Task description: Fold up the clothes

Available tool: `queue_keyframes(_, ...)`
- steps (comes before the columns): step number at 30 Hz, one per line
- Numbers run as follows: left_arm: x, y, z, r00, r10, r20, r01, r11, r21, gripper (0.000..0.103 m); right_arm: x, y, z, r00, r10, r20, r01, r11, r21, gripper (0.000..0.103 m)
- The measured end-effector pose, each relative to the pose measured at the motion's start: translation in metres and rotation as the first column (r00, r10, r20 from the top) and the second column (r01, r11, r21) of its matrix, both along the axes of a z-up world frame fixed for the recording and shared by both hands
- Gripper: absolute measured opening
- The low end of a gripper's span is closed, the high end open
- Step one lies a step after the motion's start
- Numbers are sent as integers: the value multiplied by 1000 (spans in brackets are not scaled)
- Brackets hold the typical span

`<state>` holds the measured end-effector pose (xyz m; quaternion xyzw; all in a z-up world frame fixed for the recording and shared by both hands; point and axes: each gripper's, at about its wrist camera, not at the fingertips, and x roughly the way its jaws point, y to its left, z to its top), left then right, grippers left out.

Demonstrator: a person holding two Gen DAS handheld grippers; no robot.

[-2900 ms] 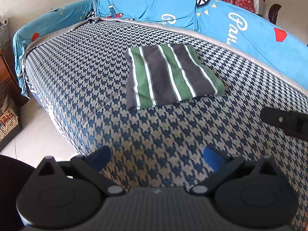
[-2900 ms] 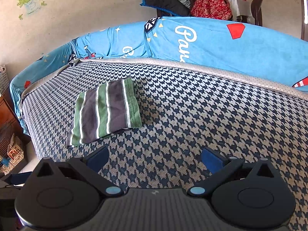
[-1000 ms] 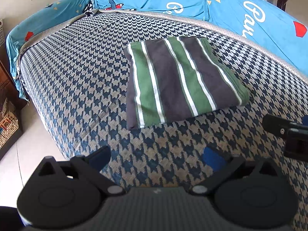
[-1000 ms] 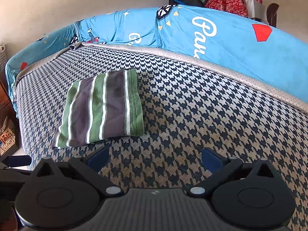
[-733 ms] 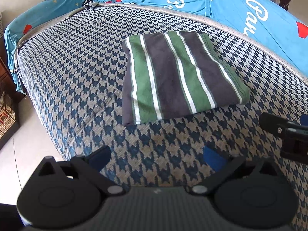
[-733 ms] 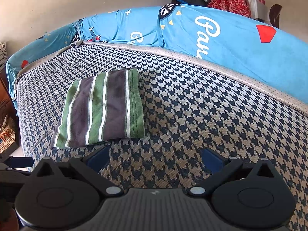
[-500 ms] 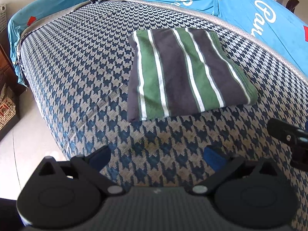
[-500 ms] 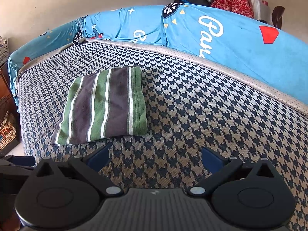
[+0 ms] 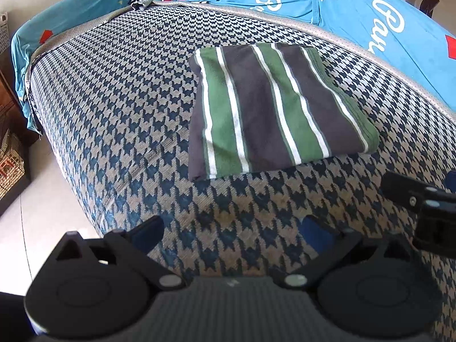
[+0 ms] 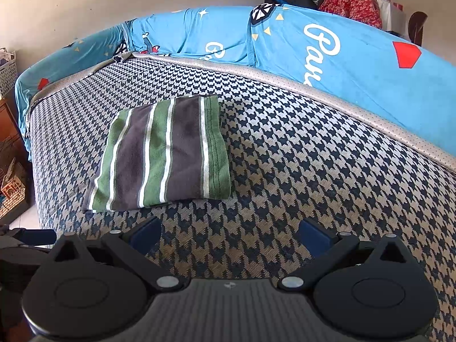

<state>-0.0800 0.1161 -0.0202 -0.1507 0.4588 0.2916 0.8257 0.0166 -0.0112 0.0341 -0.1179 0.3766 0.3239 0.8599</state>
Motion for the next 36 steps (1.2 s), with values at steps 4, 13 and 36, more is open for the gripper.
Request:
queue_keyframes(4,-2,-1,3,1000,-2,9,2,1000,12,103,-2,3,2,1000,-1,2,1,1000,-4,103)
queue_keyframes(13,-8,8,4,1000,-1,17,1,1000,20,103,-7,5,7,1000,-5,11,5,1000,-10,103)
queue_keyframes(36,-17,11,4,1000,-20,23,19,999,38,103,-10,7,6,1000,-25,15,25,999,-37,103)
